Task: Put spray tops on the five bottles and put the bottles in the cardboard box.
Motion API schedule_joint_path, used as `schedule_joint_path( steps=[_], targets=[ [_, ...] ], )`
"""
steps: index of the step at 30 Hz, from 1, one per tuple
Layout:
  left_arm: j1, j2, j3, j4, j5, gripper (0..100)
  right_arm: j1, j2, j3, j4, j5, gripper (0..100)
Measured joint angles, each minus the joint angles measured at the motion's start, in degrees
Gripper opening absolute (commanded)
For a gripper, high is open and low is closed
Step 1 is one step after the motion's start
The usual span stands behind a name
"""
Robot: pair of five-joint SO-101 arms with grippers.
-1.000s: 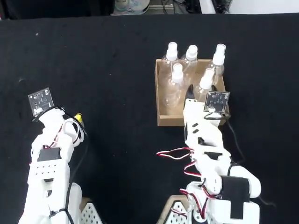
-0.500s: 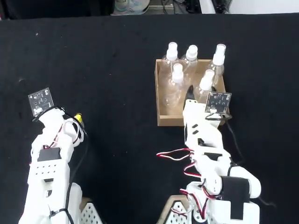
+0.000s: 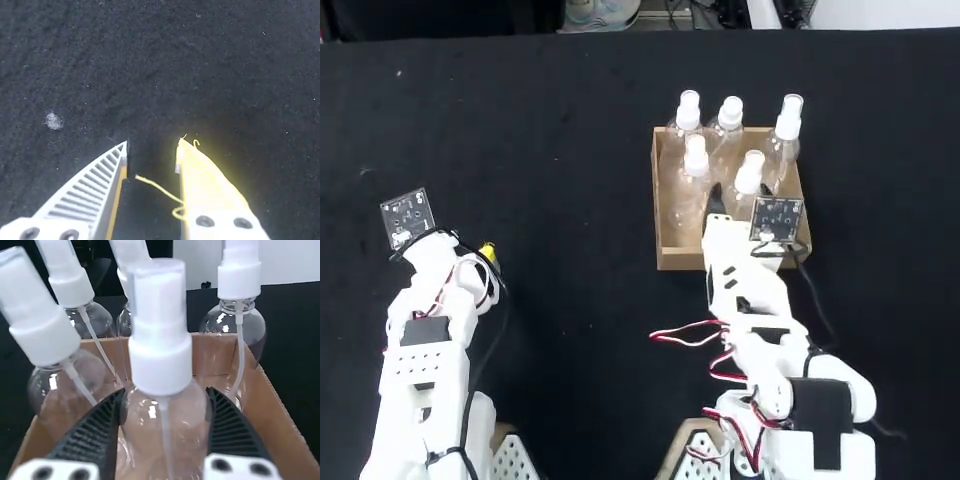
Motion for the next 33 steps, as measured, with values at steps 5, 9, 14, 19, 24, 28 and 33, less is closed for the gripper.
schedule_joint_path(
  steps=[5, 9, 14, 19, 24, 28, 33],
  targets=[
    [0.0, 0.0, 0.0, 0.0, 0.0, 16, -0.3, 0.0, 0.0, 0.0, 0.0, 28.0],
    [0.0, 0.0, 0.0, 0.0, 0.0, 16, -0.3, 0.0, 1.1, 0.0, 0.0, 27.9],
    [0.0, 0.0, 0.0, 0.0, 0.0, 16, -0.3, 0.0, 1.1, 0.0, 0.0, 27.9],
    [0.0, 0.0, 0.0, 0.0, 0.0, 16, -0.3, 0.0, 1.1, 0.0, 0.0, 27.9],
    [0.0, 0.0, 0.0, 0.0, 0.0, 16, -0.3, 0.0, 1.1, 0.0, 0.0, 27.9],
    [0.0, 0.0, 0.0, 0.0, 0.0, 16, 1.0, 0.0, 1.1, 0.0, 0.0, 27.9],
    [0.0, 0.0, 0.0, 0.0, 0.0, 16, 2.5, 0.0, 1.6, 0.0, 0.0, 27.9]
  ],
)
